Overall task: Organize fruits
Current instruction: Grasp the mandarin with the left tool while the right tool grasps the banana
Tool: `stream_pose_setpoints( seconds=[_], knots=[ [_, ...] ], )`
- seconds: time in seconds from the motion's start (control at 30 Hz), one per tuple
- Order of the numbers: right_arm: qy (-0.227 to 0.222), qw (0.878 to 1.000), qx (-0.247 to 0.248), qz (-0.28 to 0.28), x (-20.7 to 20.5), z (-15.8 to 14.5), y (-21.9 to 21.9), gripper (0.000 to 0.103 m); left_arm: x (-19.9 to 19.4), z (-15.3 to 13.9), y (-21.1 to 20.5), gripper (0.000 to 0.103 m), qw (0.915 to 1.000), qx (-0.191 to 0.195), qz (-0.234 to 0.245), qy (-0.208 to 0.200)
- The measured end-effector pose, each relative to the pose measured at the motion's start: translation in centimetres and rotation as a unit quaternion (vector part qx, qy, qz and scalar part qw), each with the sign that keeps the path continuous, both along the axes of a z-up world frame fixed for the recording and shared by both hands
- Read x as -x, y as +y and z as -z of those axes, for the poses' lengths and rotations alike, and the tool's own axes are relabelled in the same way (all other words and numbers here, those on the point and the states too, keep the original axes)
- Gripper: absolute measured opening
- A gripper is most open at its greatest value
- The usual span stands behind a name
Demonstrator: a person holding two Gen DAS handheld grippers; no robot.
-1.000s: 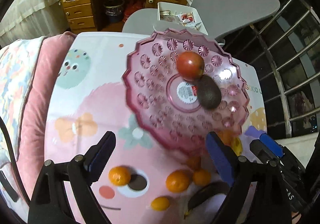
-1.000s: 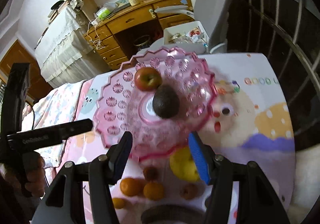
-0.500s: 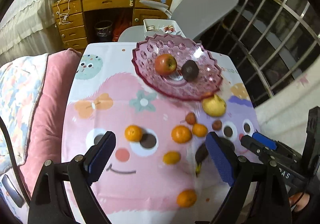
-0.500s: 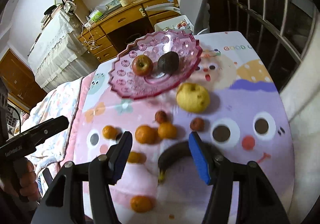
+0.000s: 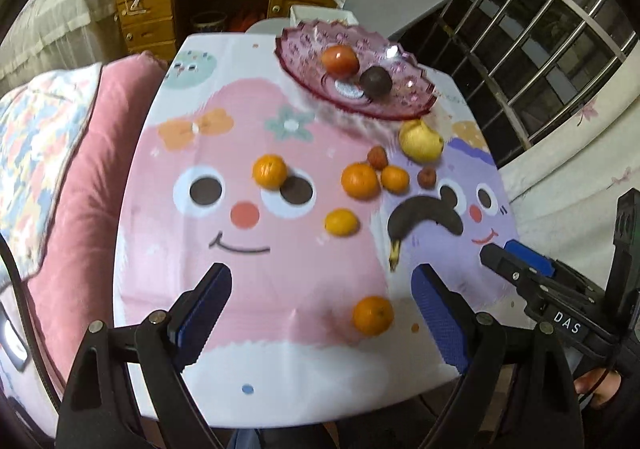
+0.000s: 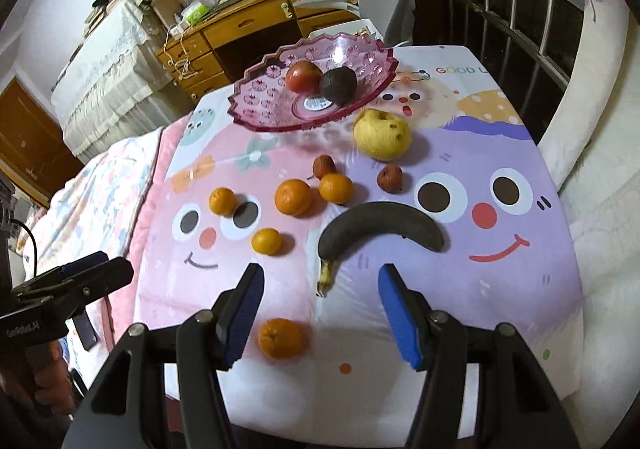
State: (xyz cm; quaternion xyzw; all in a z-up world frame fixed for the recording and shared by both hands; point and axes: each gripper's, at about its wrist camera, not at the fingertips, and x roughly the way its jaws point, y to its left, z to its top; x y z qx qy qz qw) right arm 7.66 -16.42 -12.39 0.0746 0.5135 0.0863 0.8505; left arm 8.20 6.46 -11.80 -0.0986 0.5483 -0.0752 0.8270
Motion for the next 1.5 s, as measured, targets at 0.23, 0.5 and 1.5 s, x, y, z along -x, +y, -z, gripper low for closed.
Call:
stream_pose_setpoints(
  seconds=[0.23, 0.5, 1.5],
  knots=[
    [-0.007, 0.999, 0.034, -0.036, 0.1, 1.1, -0.7, 0.06, 0.9, 2.6, -1.1, 0.091, 0.9982, -0.003, -0.032, 0.05],
    [-0.016, 0.989, 0.072, -0.125, -1.0, 2.3, -2.9, 0.06, 1.9, 6.1, -4.5, 0.091, 0.9883, 0.011, -0.099, 0.116],
    [-0.1, 0.881, 0.161, -0.434, -7.0, 10.5, -1.6, 0.06, 1.2, 14.5, -9.3, 0.066, 0.9521, 0.025, -0.258, 0.163]
  ],
)
